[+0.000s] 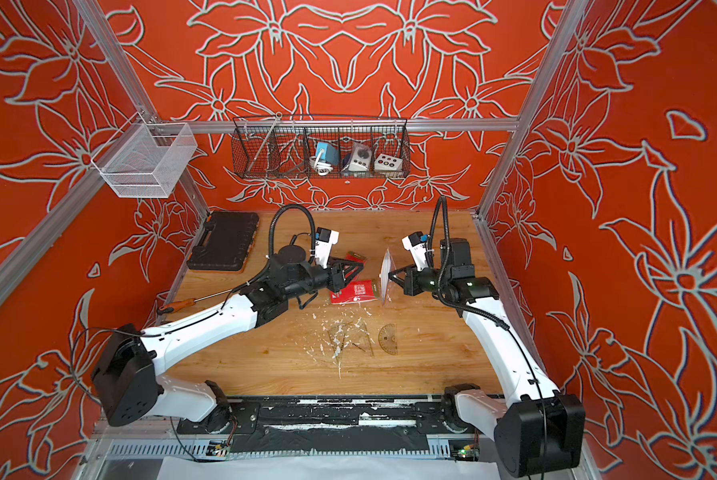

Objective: Open the ruler set and take out the ruler
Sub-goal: Take out the ruler from the ruler set bag.

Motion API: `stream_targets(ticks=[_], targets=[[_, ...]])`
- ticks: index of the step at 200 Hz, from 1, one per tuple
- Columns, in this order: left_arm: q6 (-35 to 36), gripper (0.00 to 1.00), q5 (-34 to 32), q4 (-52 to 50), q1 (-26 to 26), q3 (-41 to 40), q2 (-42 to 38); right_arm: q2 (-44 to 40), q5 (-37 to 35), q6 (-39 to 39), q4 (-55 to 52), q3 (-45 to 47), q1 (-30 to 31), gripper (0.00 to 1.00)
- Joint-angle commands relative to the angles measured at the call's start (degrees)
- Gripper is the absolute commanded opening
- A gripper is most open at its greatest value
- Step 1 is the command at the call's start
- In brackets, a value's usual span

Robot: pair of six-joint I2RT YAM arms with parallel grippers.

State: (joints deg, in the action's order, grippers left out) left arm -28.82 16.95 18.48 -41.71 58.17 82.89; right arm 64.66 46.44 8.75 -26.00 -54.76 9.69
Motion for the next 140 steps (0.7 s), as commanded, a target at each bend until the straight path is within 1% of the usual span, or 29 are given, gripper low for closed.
stream_targets(ticks=[1,22,59,106,140], targets=[[-1.0,0.32,-0.3,2.5,-1.5,1.9,2.3,-0.4,0.6,0.5,1.6,0.3,0.5,0.00],[-1.3,0.25,0.4,3.2,-2.6,2.9,3.8,-0.4,0.3,0.5,1.9,0.4,0.8,0.00],[-1.0,0.19,1.1,3.1,-4.4,4.9,6.1,-0.1,-0.1,0.6,2.4,1.1,1.1,0.00],[-0.5,0.17,1.5,1.9,-5.0,6.6,8.5,-0.1,-0.3,0.5,2.4,1.0,1.2,0.00],[0.8,0.16,0.6,-1.9,-5.2,8.9,10.9,-0.2,-0.3,0.5,2.3,0.7,1.2,0.00]])
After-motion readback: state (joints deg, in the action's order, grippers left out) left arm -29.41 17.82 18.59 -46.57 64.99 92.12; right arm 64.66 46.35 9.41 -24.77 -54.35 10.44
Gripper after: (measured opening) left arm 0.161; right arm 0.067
